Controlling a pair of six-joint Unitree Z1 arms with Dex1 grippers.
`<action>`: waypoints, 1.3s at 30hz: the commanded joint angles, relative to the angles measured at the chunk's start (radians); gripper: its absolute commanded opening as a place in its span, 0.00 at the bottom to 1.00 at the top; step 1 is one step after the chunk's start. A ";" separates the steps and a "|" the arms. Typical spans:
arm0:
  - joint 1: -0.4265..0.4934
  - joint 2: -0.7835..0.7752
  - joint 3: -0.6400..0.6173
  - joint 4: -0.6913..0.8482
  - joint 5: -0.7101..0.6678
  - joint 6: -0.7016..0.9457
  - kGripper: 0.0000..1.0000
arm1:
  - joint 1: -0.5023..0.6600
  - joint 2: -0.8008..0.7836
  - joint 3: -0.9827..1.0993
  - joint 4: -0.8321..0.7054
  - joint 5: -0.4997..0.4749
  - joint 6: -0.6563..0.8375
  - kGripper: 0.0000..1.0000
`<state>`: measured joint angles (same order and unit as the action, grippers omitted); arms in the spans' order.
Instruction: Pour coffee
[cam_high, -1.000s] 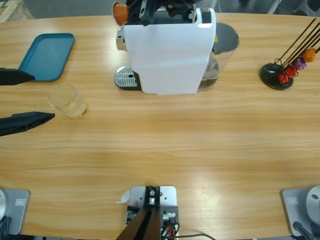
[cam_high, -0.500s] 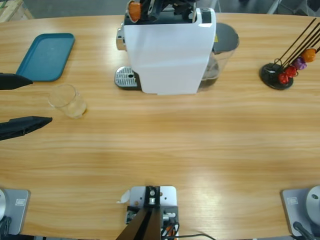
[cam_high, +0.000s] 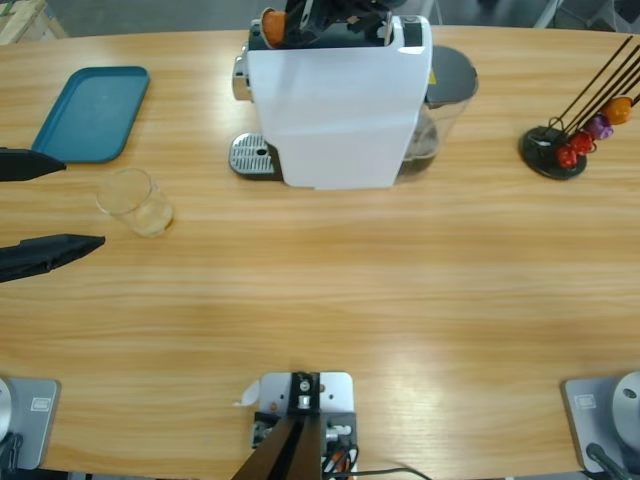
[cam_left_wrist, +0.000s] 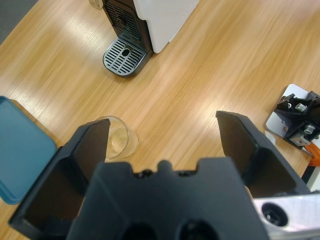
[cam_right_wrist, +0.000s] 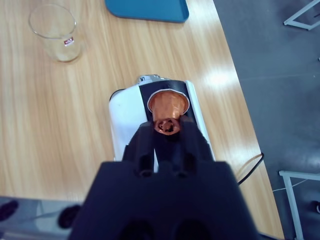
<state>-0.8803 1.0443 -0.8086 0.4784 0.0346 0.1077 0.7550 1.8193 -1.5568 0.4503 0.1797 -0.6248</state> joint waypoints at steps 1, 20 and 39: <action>-0.008 -0.012 0.042 0.002 -0.012 -0.016 0.92 | -0.014 0.066 0.009 0.018 -0.091 0.000 0.63; -0.008 -0.032 0.027 -0.006 -0.013 -0.030 0.92 | 0.159 -0.280 0.106 0.141 -0.111 0.666 0.47; -0.030 -0.040 0.005 0.009 -0.027 -0.061 0.91 | 0.030 -0.273 0.235 -0.236 -0.461 1.464 0.00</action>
<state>-0.8851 1.0263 -0.8113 0.4785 0.0176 0.0738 0.8036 1.4152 -1.1960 0.2649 -0.2849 0.7337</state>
